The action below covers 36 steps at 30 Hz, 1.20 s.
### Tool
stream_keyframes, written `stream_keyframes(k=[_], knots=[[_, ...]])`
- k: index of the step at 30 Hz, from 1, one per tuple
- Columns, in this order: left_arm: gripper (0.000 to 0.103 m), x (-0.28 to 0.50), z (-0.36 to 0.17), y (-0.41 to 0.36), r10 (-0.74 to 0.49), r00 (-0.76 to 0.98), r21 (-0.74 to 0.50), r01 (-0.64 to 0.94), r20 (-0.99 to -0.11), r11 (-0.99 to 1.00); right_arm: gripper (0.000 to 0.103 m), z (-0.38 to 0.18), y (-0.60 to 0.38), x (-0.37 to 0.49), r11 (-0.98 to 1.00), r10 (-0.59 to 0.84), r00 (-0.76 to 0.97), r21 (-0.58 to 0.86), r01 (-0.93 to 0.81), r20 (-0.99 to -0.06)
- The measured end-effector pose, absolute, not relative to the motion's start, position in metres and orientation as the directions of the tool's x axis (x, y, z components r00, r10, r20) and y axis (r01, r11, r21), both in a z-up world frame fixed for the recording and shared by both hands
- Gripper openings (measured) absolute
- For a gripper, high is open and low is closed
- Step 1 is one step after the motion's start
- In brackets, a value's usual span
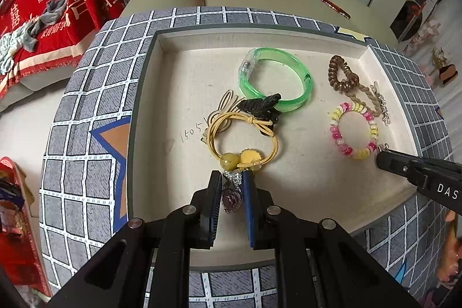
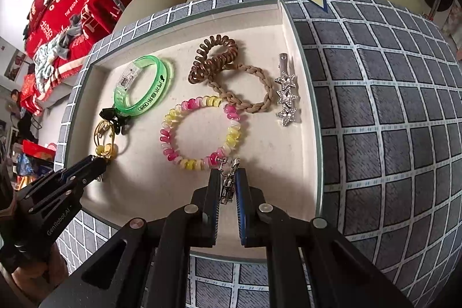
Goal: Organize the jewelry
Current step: 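Carry the heart pendant and silver charm with both tools into the white tray, then open the right tool to drop the silver charm while the left tool releases the heart pendant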
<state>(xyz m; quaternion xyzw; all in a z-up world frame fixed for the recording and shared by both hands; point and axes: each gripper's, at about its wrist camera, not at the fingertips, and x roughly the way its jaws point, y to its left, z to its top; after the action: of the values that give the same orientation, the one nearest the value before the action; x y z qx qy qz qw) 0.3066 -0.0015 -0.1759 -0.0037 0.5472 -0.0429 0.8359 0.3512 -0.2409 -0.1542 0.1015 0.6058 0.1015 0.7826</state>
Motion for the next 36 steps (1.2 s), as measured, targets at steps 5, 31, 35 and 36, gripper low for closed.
stream_keyframes(k=[5,31,35,36], knots=[[0.03,0.305,-0.177,-0.006,-0.061,0.395,-0.032,0.081,-0.917,0.996,0.016,-0.155,-0.241,0.35,0.958,0.285,0.235,0.285,-0.033,-0.929],[0.03,0.301,-0.164,-0.007,-0.049,0.414,-0.018,0.078,-0.909,0.997,0.063,-0.106,-0.25,0.33,0.922,0.366,0.322,0.387,-0.001,-0.873],[0.03,0.301,-0.16,-0.008,-0.041,0.425,-0.006,0.082,-0.905,0.997,0.063,-0.102,-0.25,0.325,0.922,0.369,0.32,0.388,-0.004,-0.873],[0.03,0.3,-0.158,-0.008,-0.033,0.429,0.001,0.079,-0.903,0.997,0.063,-0.101,-0.25,0.324,0.922,0.368,0.321,0.387,-0.004,-0.873]])
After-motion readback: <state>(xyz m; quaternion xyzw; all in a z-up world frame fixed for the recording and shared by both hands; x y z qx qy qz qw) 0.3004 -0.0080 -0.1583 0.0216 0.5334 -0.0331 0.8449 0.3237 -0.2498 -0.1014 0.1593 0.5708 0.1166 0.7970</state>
